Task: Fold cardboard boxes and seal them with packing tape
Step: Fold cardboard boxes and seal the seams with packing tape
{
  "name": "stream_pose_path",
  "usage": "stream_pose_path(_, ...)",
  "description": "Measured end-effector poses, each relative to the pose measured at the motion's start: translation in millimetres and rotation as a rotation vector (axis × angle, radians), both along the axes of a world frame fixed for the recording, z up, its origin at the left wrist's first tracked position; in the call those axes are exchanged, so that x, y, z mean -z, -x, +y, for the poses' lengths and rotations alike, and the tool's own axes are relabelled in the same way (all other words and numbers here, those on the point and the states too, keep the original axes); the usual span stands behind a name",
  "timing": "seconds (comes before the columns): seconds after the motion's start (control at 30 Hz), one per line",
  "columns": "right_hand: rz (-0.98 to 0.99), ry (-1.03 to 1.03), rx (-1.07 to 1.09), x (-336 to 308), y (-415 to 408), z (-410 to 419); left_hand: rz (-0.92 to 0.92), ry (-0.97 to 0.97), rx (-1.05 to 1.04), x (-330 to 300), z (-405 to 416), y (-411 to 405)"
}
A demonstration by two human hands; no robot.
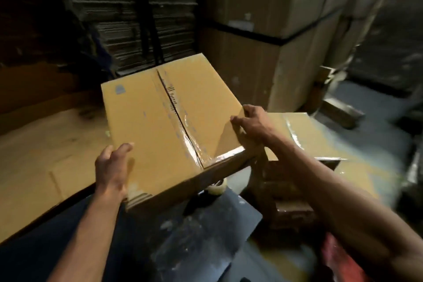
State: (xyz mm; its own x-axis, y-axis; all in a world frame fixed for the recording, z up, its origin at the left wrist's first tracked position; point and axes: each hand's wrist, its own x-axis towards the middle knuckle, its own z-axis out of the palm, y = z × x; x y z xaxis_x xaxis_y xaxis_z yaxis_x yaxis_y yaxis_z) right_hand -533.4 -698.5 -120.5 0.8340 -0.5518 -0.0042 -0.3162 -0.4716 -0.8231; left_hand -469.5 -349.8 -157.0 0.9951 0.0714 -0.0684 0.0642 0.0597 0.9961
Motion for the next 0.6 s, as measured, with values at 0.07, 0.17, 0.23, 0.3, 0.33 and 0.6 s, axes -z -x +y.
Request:
stream_pose_path(0.07,-0.008,0.026,0.095,-19.7,24.3,-50.5,-0.035,0.052,0.115,-13.9,-58.2,-2.6)
stream_pose_path(0.17,-0.026,0.068,0.256,-32.8,66.6,-127.7,-0.048,0.042,0.260,-24.7,-152.4,-0.1)
stream_pose_path(0.23,-0.032,0.082,0.349,-32.9,100.4,-179.7,-0.048,0.040,0.325,-22.2,-219.5,4.7)
stream_pose_path(0.3,-0.030,0.084,0.428,-31.0,138.2,-236.4,-0.032,0.029,0.402,-18.5,-290.6,15.0)
stream_pose_path(0.33,-0.022,0.091,0.467,-29.6,157.8,-267.4,-0.029,0.026,0.448,-15.6,-331.3,21.9)
stream_pose_path(0.6,0.064,0.104,0.827,28.7,296.3,-562.1,0.154,-0.101,0.908,32.5,-713.2,78.9)
